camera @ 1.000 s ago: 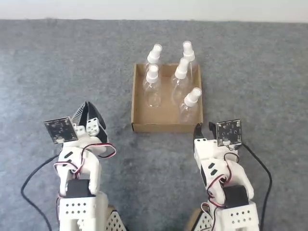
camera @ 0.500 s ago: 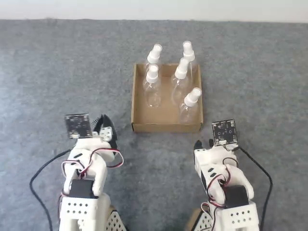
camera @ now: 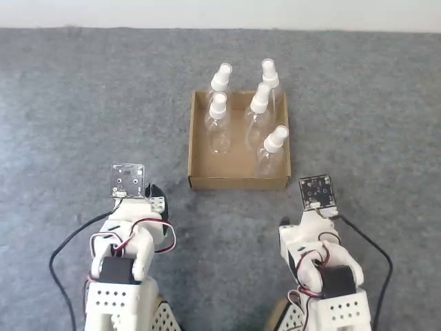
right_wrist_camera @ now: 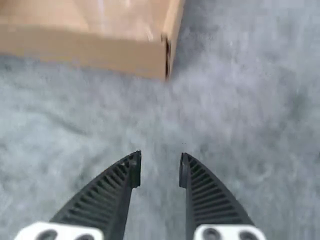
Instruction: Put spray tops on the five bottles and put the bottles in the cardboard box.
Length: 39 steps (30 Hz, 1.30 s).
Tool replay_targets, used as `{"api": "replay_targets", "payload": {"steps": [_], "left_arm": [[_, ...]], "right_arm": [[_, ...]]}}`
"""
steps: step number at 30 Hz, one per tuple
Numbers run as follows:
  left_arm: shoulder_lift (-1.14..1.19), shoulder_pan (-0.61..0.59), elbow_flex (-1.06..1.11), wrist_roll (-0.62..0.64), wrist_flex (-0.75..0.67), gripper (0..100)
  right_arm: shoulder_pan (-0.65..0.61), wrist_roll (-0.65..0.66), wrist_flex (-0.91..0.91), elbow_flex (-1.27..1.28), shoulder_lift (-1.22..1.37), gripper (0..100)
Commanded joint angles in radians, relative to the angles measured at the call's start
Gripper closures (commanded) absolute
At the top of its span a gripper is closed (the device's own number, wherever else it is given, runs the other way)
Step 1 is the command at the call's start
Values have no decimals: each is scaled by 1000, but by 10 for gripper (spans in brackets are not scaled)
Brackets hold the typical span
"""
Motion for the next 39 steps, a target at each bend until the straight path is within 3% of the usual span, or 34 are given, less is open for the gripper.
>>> {"api": "replay_targets", "payload": {"steps": [1, 8, 39], "left_arm": [[-11, -3, -15, -12, 49, 987], [-12, -3, -16, -9, 127, 987], [-12, -3, -16, -11, 120, 987]], "right_arm": [[10, -6, 77, 20, -16, 908], [10, -6, 77, 20, -16, 908], [7, -6, 77, 20, -16, 907]]}}
